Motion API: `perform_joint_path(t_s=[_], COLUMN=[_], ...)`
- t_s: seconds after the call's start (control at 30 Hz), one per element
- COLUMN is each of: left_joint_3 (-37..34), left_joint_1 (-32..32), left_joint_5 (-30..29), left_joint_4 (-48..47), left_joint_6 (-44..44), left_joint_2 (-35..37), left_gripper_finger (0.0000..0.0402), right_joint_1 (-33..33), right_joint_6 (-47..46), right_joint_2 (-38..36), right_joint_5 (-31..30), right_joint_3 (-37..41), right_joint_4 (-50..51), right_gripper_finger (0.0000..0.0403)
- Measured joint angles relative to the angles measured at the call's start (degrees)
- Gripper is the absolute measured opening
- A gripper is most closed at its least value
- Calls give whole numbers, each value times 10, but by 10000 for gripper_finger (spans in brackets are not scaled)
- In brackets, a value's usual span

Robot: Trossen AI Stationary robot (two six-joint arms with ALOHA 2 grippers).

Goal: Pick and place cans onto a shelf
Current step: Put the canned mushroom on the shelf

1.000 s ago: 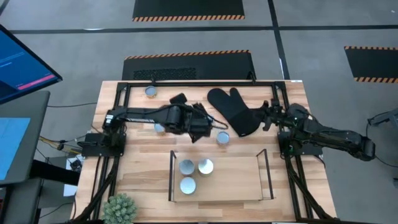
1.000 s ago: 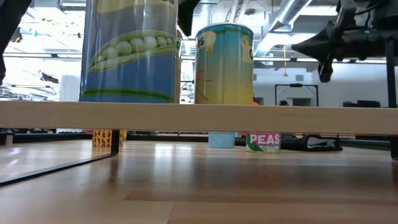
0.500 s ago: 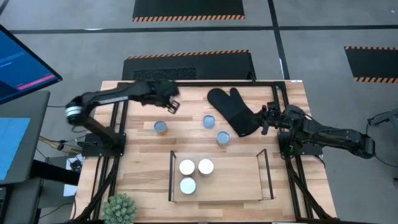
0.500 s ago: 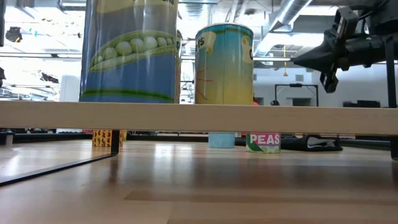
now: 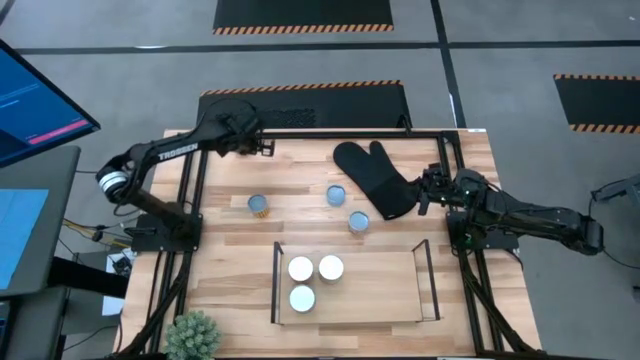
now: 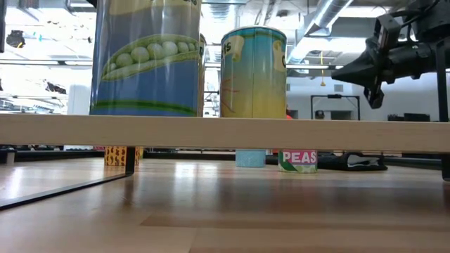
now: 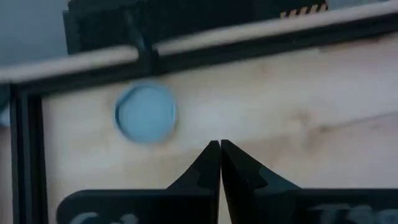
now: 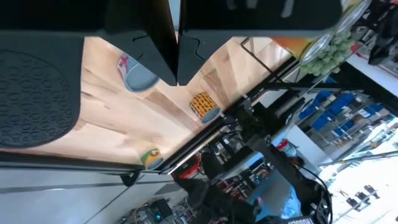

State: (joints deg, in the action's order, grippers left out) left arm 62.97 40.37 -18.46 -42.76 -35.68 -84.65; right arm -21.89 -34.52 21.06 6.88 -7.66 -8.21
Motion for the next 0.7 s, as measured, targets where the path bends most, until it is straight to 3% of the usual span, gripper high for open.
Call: perform_joint_path(t_s=[0.4, 0.53, 0.7], left_joint_3=[132, 176, 232], left_joint_1=[99, 103, 125], left_joint_5=[92, 80, 61], left_joint_4=[-65, -87, -109], left_joint_6=[134, 199, 212], left_joint_2=[-145, -158, -158], left_gripper_finger=[0, 0, 0], right_joint_1=[2, 2, 2], right_joint_6=[0, -1, -1], right_joint_2=[0, 0, 0], right_joint_5=[-9, -9, -9], right_joint_3=[0, 0, 0], right_joint_4=[75, 99, 118], right_gripper_finger=[33, 33, 33])
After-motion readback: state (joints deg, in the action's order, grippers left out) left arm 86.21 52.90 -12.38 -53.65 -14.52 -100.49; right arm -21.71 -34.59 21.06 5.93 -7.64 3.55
